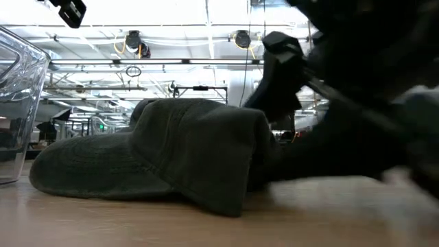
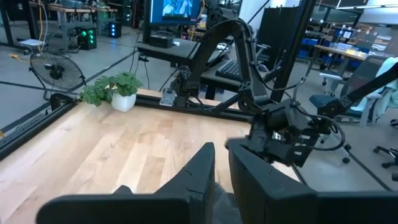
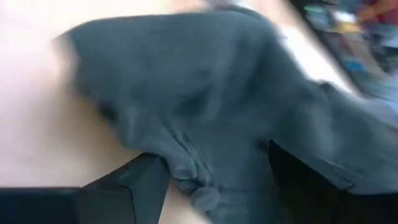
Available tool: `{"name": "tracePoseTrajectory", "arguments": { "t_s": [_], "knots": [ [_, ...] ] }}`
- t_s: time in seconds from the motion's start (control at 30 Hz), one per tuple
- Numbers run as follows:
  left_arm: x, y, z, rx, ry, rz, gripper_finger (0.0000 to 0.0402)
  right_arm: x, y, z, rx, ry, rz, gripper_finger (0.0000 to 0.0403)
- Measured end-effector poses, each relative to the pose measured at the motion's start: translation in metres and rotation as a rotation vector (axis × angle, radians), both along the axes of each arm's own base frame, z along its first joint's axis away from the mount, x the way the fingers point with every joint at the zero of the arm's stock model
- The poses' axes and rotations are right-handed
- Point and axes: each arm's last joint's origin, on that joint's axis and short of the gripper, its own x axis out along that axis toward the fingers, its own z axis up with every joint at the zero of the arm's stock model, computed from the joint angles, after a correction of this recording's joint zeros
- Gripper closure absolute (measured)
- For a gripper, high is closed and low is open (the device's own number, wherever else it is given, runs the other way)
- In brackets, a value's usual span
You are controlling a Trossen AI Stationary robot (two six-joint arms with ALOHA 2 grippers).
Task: Pick & Place hat
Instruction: Put the bottom black cap into the bottom transparent bin
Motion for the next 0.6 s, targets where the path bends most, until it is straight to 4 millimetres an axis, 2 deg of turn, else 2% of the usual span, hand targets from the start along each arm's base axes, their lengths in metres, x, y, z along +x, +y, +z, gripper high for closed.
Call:
{"name": "tracePoseTrajectory", "arguments": {
  "t_s": [0.13, 0.23, 0.3, 0.4, 0.5, 0.6],
  "knots": [
    [0.0, 0.0, 0.0, 0.0, 0.0, 0.0, 0.0346, 0.003, -0.009, 0.004, -0.139, -0.118, -0.177, 0.0156],
    [0.0, 0.0, 0.0, 0.0, -0.001, 0.0, 0.0346, 0.004, -0.007, 0.011, -0.27, -0.156, -0.204, 0.0164],
    [0.0, 0.0, 0.0, 0.0, 0.0, 0.0, 0.0346, 0.005, 0.0, 0.018, -0.288, -0.204, -0.195, 0.0169],
    [0.0, 0.0, 0.0, 0.0, -0.001, 0.0, 0.0346, 0.008, 0.012, 0.034, -0.168, -0.349, -0.156, 0.0178],
    [0.0, 0.0, 0.0, 0.0, 0.0, 0.0, 0.0346, 0.009, 0.02, 0.05, 0.057, -0.507, -0.112, 0.0186],
    [0.0, 0.0, 0.0, 0.0, 0.0, 0.0, 0.0346, 0.008, 0.025, 0.058, 0.287, -0.591, -0.098, 0.0189]
  ]
}}
